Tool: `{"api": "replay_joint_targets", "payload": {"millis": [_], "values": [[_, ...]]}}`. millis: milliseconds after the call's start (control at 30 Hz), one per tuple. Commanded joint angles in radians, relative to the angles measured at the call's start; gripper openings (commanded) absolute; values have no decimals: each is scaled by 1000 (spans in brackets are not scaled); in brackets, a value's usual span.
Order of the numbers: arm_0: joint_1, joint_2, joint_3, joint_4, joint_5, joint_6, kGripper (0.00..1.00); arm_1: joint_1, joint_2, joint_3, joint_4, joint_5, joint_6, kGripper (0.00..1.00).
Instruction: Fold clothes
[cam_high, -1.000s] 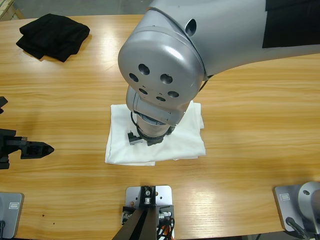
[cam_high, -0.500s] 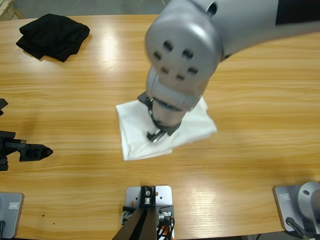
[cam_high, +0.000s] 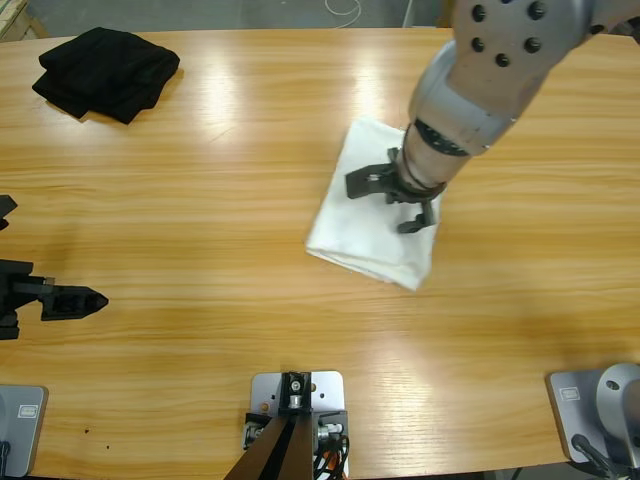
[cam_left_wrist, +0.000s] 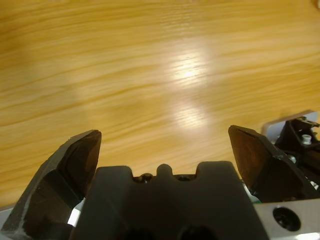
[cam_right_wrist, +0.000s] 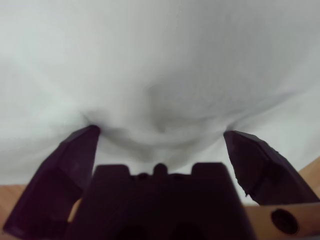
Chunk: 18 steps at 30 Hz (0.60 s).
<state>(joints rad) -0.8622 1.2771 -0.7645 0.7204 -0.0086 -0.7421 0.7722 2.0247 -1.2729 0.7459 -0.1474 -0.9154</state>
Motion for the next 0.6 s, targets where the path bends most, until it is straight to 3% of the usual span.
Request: {"api": "replay_joint_targets", "payload": {"millis": [33, 400, 600], "values": [[11, -7, 35, -16, 13, 12, 996, -81, 19, 243, -122, -9, -227, 1000], [10, -10, 39, -19, 12, 10, 996, -113, -40, 260, 10, 23, -212, 1000], [10, -32, 33, -22, 13, 12, 996, -113, -281, 126, 244, 54, -208, 1000]]}}
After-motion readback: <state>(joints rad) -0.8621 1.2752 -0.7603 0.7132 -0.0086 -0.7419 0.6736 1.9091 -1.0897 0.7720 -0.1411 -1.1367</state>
